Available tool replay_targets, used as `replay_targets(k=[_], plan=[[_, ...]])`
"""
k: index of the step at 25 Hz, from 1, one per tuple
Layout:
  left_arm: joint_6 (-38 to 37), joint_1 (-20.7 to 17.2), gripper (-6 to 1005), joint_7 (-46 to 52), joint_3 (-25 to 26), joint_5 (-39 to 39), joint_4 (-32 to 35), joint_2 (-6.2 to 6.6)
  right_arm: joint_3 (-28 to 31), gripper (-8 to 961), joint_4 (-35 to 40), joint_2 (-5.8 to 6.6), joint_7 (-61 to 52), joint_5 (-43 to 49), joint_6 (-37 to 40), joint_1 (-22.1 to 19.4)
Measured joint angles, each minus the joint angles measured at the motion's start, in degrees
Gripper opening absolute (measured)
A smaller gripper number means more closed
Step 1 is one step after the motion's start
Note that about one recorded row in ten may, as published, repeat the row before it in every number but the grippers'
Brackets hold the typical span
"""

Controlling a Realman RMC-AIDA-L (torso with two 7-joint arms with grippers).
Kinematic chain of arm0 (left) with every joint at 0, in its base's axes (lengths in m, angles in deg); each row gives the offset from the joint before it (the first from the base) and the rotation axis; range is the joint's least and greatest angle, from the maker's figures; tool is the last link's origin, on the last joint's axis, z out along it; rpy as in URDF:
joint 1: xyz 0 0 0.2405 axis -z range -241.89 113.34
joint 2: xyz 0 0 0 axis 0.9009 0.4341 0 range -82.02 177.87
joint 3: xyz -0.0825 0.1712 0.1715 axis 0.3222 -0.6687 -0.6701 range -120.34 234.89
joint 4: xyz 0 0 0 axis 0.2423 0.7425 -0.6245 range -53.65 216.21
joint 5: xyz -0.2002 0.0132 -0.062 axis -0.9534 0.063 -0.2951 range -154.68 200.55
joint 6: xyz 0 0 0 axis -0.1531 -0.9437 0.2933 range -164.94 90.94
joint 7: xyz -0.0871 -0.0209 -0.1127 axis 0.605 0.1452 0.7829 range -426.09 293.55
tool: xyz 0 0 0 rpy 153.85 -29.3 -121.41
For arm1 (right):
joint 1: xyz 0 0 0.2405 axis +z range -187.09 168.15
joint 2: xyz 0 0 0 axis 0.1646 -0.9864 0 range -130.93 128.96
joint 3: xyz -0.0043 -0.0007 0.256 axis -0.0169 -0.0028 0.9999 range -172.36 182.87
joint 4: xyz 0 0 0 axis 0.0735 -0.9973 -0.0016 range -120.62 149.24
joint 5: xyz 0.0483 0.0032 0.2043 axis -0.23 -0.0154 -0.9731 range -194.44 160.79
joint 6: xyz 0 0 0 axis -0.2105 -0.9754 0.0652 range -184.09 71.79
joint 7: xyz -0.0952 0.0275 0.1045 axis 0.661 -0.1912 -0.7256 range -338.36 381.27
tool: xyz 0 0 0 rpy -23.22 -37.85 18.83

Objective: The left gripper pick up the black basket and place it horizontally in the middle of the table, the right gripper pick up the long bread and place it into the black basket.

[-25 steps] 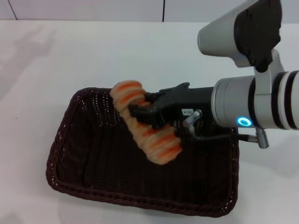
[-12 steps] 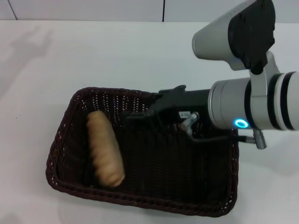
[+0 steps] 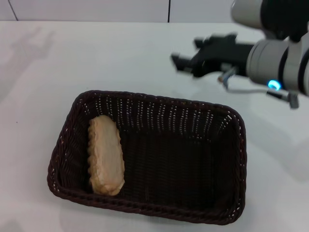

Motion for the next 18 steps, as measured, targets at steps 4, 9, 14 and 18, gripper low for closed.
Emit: replay_targets(k=[4, 9, 14, 18], plan=[[-0.06, -0.06, 429, -0.01, 0.18, -0.04, 0.12, 0.0, 1.8, 614, 1.3, 0.0, -0.02, 5.11, 9.38, -1.32], [-0.02, -0.68, 429, -0.01, 0.44, -0.06, 0.53, 0.0, 4.36, 614, 5.19, 0.0, 0.07, 7.9, 24.94, -4.71], [0.28, -1.01, 429, -0.01, 0.51, -0.06, 1.92, -0.01, 5.61, 614, 10.66, -0.07, -0.08, 8.12, 42.97, -9.28], [0.57, -0.8, 429, -1.96, 0.53, -0.06, 5.34, -0.06, 4.65, 614, 16.9, -0.2, -0.31, 7.64, 63.94, -14.54]])
